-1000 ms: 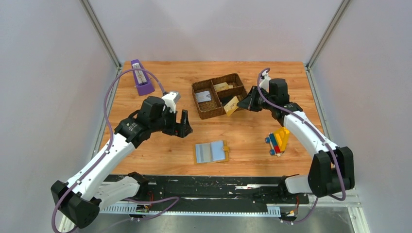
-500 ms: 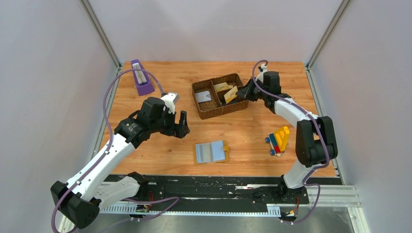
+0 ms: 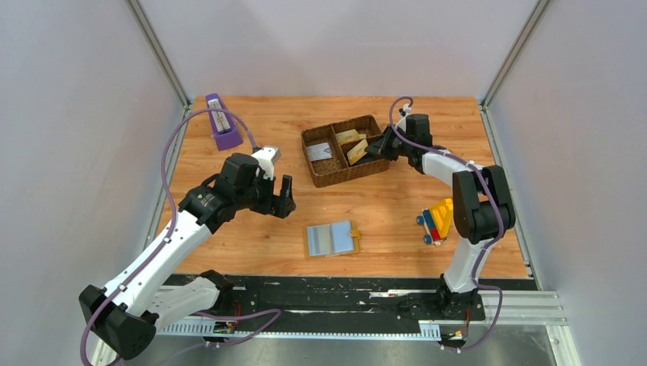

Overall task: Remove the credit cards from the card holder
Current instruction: Place the credit card in the storage box.

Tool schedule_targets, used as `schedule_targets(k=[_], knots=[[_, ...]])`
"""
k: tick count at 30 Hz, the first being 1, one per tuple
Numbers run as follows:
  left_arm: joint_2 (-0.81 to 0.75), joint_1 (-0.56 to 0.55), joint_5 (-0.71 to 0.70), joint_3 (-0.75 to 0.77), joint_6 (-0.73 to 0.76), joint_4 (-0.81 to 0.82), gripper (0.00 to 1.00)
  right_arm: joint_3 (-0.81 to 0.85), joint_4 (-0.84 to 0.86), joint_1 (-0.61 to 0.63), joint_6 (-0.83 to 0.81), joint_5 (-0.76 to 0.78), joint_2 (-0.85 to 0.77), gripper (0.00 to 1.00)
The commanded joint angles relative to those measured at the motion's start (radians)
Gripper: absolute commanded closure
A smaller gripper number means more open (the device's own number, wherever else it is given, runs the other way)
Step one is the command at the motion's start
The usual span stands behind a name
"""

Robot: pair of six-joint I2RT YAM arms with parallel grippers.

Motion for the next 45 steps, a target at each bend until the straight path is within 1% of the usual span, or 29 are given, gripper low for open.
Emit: schedule_targets(k=[1,14,18,22,25,28,31,37,39,45], knots=[[-0.014,-0.003,-0.013,0.028,0.024,0.011,0.00,0.041,0.085,-0.006,0.025,-0.042,0.025,1.00],[-0.006,-0.003,-0.015,0.031,0.025,0.015,0.00,0.032,0.117,-0.013,0.061,-0.082,0.066,1.00],[-0.008,-0.003,-0.017,0.031,0.026,0.013,0.00,0.018,0.104,-0.020,0.049,-0.063,0.023,1.00],[-0.011,-0.004,-0.017,0.030,0.026,0.009,0.00,0.052,0.024,-0.034,0.023,-0.063,-0.045,1.00],[-0.014,-0.004,-0.015,0.029,0.026,0.009,0.00,0.079,-0.007,-0.045,0.021,-0.089,-0.083,1.00],[-0.016,-0.004,-0.014,0.029,0.026,0.011,0.00,0.115,-0.026,-0.049,0.021,-0.127,-0.084,1.00],[-0.017,-0.004,-0.010,0.028,0.027,0.012,0.00,0.174,-0.030,-0.049,0.018,-0.138,-0.047,1.00],[-0.016,-0.003,-0.014,0.029,0.027,0.014,0.00,0.329,-0.068,-0.056,0.004,-0.140,0.090,1.00],[-0.012,-0.003,-0.018,0.031,0.029,0.015,0.00,0.381,-0.111,-0.063,0.001,-0.135,0.135,1.00],[-0.002,-0.004,-0.019,0.033,0.033,0.011,0.00,0.471,-0.134,-0.067,0.001,-0.147,0.225,1.00]])
